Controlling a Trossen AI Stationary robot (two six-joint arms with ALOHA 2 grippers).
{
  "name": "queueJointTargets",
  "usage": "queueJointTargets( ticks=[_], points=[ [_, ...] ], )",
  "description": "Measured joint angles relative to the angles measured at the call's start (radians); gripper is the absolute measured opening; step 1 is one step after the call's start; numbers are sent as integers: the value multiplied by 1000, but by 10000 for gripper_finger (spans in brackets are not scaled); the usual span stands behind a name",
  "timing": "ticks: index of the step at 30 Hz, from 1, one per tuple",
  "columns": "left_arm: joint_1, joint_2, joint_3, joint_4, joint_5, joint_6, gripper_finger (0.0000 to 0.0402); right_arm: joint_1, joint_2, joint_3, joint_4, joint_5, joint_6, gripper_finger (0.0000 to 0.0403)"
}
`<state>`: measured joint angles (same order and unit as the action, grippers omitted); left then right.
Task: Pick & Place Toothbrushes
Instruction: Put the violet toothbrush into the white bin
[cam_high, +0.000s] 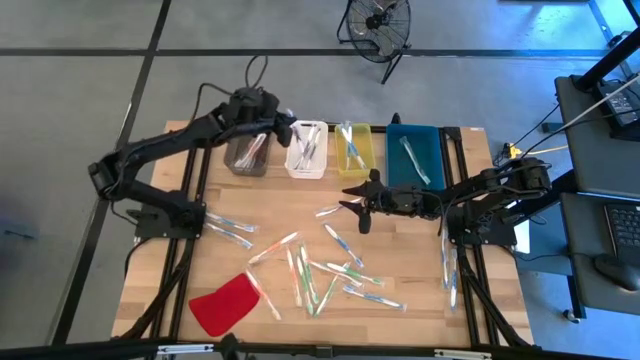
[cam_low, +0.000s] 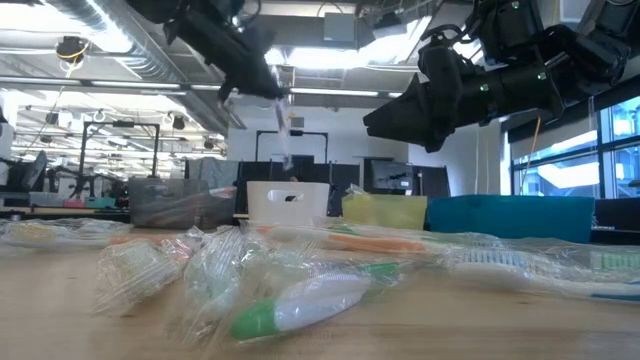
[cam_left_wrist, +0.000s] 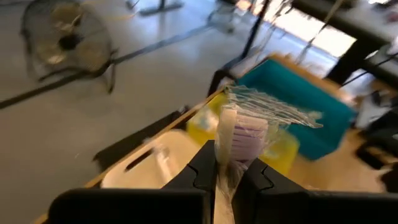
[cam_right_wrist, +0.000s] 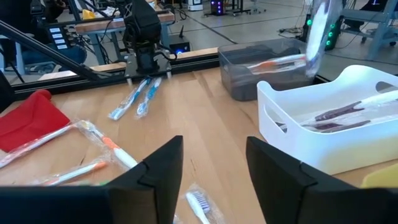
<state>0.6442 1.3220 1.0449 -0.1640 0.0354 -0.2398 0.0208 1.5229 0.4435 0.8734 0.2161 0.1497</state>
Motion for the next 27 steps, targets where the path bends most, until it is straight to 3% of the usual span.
queueJointTargets(
  ticks=[15, 27],
  points=[
    [13, 262, 231, -217, -72, 35, 15, 0, 0, 0, -1, 0, 0, 177],
    [15, 394, 267, -238, -98, 52, 15, 0, 0, 0, -15, 2, 0, 172]
  ],
)
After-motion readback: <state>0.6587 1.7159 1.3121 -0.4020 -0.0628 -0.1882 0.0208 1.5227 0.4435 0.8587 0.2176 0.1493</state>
